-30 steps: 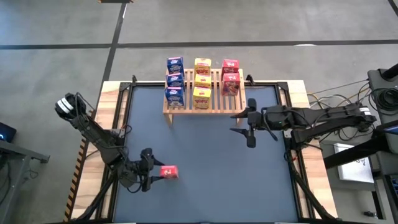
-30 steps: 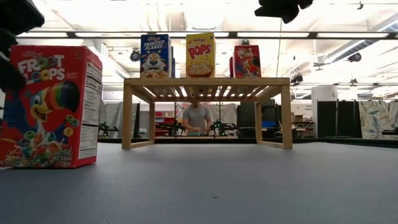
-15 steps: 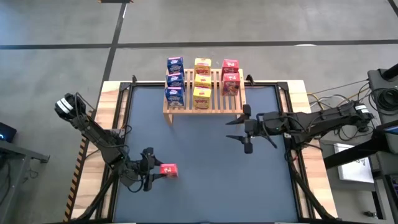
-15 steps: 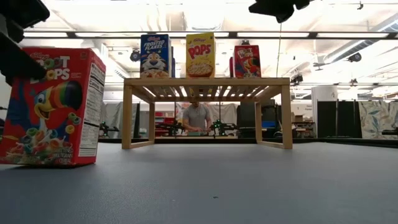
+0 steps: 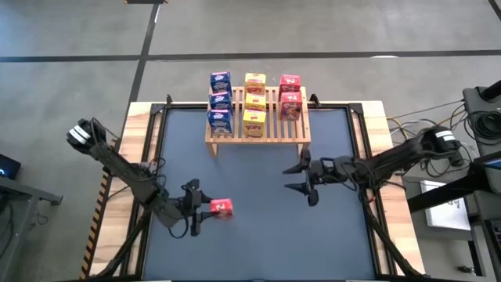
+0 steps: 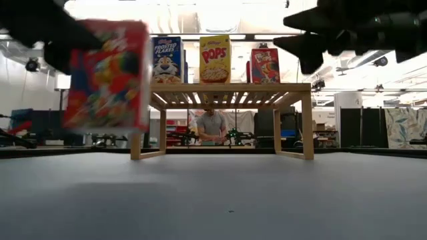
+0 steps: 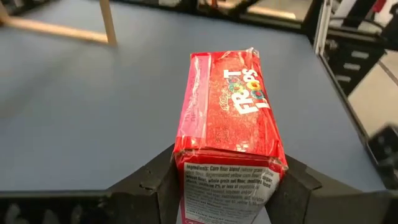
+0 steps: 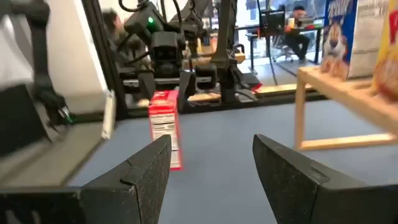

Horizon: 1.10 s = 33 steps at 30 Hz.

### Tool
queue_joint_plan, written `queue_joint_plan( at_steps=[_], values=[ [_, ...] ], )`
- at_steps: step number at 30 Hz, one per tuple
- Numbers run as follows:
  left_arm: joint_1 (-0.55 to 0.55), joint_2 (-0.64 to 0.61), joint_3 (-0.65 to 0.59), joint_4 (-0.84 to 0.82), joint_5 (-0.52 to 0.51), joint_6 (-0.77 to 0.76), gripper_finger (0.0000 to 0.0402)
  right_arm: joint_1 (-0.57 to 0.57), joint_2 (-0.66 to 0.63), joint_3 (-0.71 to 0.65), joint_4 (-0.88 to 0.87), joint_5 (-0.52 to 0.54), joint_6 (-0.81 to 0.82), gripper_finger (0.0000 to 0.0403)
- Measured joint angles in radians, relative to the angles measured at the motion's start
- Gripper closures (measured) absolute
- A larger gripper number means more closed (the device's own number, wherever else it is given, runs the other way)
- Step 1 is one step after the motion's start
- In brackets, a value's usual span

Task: Stack cereal on shelf
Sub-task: Put the red cereal box on the shelf aligned with the other red cereal boxes

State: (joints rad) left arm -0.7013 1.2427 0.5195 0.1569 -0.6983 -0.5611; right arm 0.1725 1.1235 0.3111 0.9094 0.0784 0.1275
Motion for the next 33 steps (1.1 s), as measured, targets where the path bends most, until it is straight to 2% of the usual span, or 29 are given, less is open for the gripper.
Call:
queue_joint_plan(
  at_steps=[5, 10, 20, 27, 33],
  values=[
    [0.075, 0.0, 0.091, -0.004, 0.023, 0.116, 0.0239, 0.015, 0.15, -0.007, 0.179, -0.008, 0.066, 0.0186],
    [0.139, -0.001, 0.176, -0.099, 0.111, 0.123, 0.0239, 0.034, 0.288, 0.089, 0.181, -0.008, 0.082, 0.0186],
    [0.17, -0.001, 0.212, -0.13, 0.113, 0.1, 0.0239, 0.042, 0.515, 0.286, 0.162, -0.008, 0.037, 0.0186],
    [0.181, -0.001, 0.206, -0.128, 0.113, 0.1, 0.0239, 0.042, 0.594, 0.377, 0.158, -0.061, 0.04, 0.0186],
    [0.185, -0.001, 0.202, -0.134, 0.113, 0.106, 0.0239, 0.041, 0.583, 0.414, 0.082, -0.077, 0.037, 0.0186]
  ],
)
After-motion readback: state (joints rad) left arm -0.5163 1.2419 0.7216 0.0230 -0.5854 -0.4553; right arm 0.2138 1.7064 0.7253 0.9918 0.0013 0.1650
